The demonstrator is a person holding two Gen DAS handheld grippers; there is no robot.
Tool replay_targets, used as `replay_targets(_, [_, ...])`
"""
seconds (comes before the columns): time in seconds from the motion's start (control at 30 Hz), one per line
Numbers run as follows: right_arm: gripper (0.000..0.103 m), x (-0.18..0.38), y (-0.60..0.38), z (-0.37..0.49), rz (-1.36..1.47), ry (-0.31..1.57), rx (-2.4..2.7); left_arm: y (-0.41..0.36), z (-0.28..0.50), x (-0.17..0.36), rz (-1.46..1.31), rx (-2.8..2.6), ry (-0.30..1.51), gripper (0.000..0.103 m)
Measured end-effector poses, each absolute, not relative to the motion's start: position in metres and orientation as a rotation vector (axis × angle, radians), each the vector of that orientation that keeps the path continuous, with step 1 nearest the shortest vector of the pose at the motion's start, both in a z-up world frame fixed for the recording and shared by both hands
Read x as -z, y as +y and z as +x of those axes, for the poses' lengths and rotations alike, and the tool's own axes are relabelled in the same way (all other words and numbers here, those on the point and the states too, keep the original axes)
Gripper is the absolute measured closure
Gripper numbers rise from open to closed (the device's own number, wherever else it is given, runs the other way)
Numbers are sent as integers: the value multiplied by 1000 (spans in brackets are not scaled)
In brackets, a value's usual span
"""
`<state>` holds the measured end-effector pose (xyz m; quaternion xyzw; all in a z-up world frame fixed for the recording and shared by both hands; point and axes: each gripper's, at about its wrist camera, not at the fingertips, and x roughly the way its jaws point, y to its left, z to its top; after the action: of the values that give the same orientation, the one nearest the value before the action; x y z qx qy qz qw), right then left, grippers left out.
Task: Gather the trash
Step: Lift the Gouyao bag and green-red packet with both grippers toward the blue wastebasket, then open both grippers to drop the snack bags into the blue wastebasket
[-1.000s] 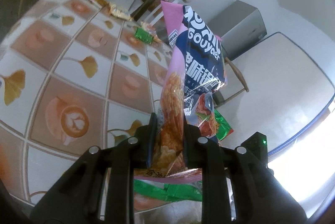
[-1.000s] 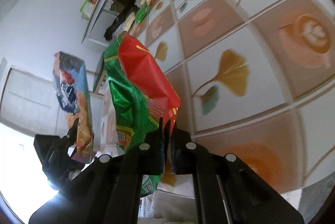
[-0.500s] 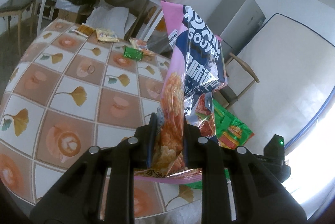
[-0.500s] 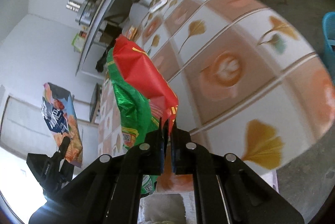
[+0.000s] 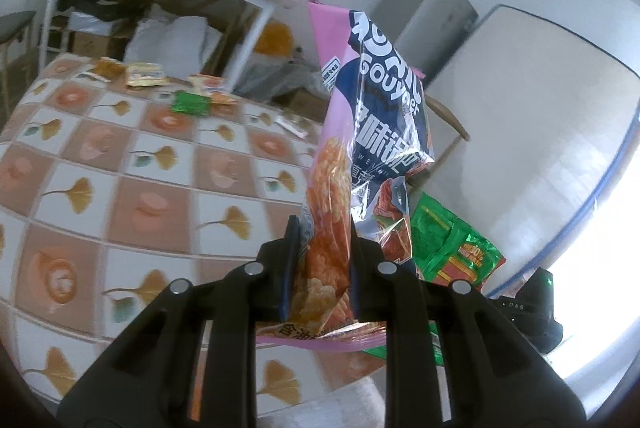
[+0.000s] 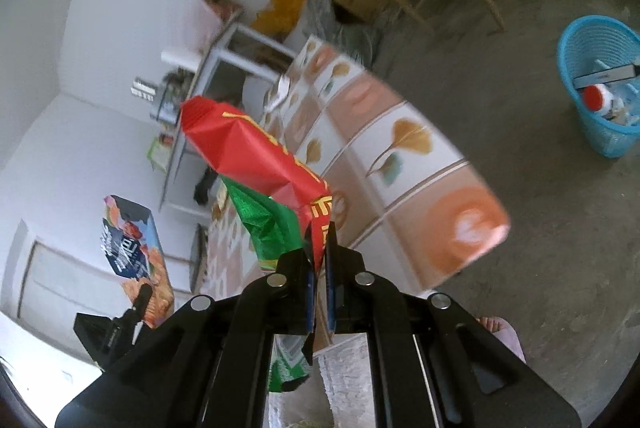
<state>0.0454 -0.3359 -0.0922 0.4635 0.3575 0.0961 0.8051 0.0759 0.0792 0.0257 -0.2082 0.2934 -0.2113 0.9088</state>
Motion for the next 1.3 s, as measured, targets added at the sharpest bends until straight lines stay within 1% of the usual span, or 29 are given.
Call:
replay_targets(0.2, [98, 75, -402, -4, 1043, 632, -78, 13, 89, -38, -386, 584, 620, 84])
replay_targets(0.37, [98, 61, -476, -65, 1106, 474, 110, -72, 110, -47, -313, 738, 658, 84])
replay_targets(0.5, [98, 69, -536, -118, 1183, 362, 287, -139, 126, -45, -251, 826, 716, 83])
replay_targets(0.6, [98, 84, -565, -141, 1236, 322, 379, -196, 138, -36, -183, 878, 774, 83])
replay_targets(0.73, [98, 118, -600, -156, 1333, 290, 476, -273, 157, -11, -115, 930, 891, 82])
replay_targets(0.9, [98, 160, -617, -156, 1402, 293, 526, -375, 190, 47, -22, 929, 1086, 82])
replay_targets(1.1, [98, 218, -638, -125, 1498, 341, 548, -463, 234, 126, -11, 861, 1305, 81])
replay_targets(1.23, [98, 234, -647, -117, 1521, 338, 548, -509, 255, 173, -6, 838, 1402, 81])
replay_targets(1.3, [98, 240, -652, -114, 1524, 350, 550, -527, 262, 194, -21, 839, 1428, 79])
